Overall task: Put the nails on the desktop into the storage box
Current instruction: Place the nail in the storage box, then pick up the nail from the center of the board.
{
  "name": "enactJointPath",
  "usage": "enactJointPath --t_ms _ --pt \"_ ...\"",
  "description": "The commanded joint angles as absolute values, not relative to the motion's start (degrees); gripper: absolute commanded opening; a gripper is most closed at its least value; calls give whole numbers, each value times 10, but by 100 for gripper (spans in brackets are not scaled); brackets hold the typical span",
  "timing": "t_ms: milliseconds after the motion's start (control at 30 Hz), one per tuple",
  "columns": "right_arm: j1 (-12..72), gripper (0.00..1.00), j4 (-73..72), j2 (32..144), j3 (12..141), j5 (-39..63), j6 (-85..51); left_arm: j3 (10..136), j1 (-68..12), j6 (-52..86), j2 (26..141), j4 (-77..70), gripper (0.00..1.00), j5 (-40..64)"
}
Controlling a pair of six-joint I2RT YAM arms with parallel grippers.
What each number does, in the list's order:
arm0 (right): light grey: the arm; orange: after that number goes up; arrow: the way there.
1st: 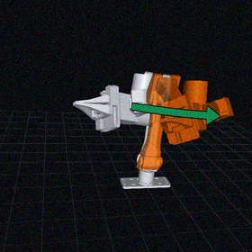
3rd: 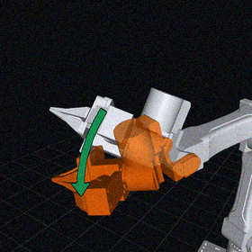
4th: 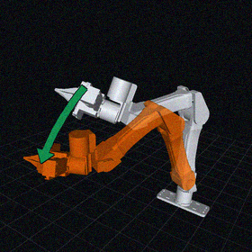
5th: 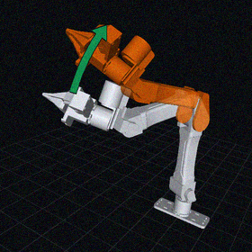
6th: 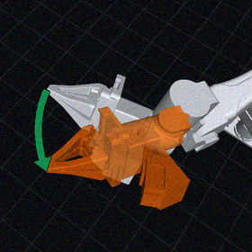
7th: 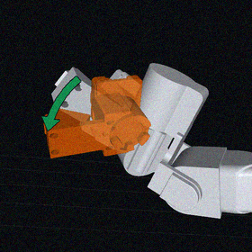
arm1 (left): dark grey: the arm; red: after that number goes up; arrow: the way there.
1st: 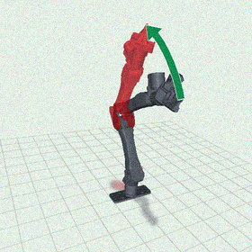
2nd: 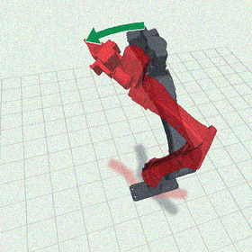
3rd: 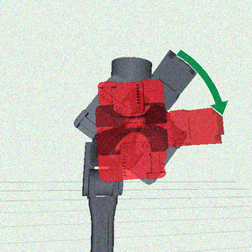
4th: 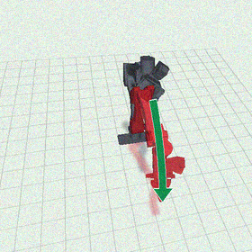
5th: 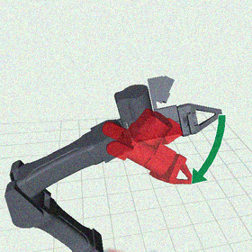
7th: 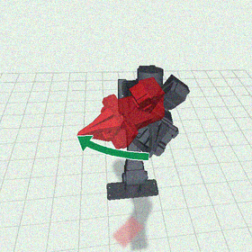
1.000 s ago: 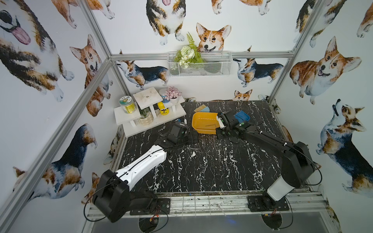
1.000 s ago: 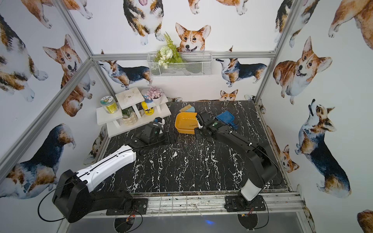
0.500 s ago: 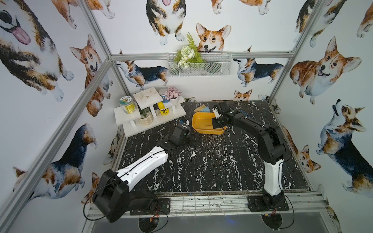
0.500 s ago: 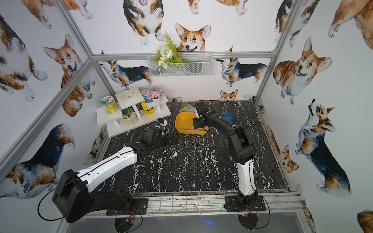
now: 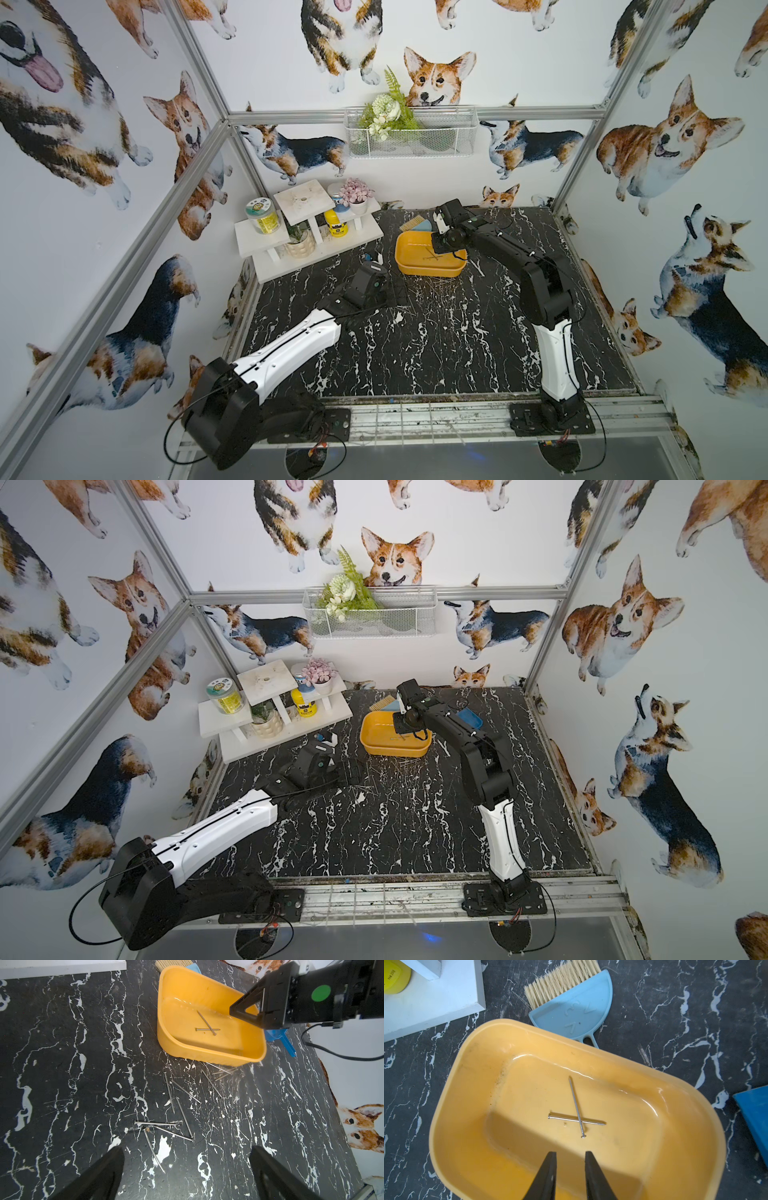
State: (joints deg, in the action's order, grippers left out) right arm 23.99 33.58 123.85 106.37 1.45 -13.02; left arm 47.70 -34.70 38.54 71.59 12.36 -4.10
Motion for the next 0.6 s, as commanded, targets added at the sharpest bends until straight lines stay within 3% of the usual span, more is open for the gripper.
enactJointPath --t_ms 0,567 --pt "241 30 353 1222 1064 15 -124 476 -347 395 710 137 100 -47" --pt "341 31 270 1026 788 16 -169 446 -350 417 669 156 98 -54"
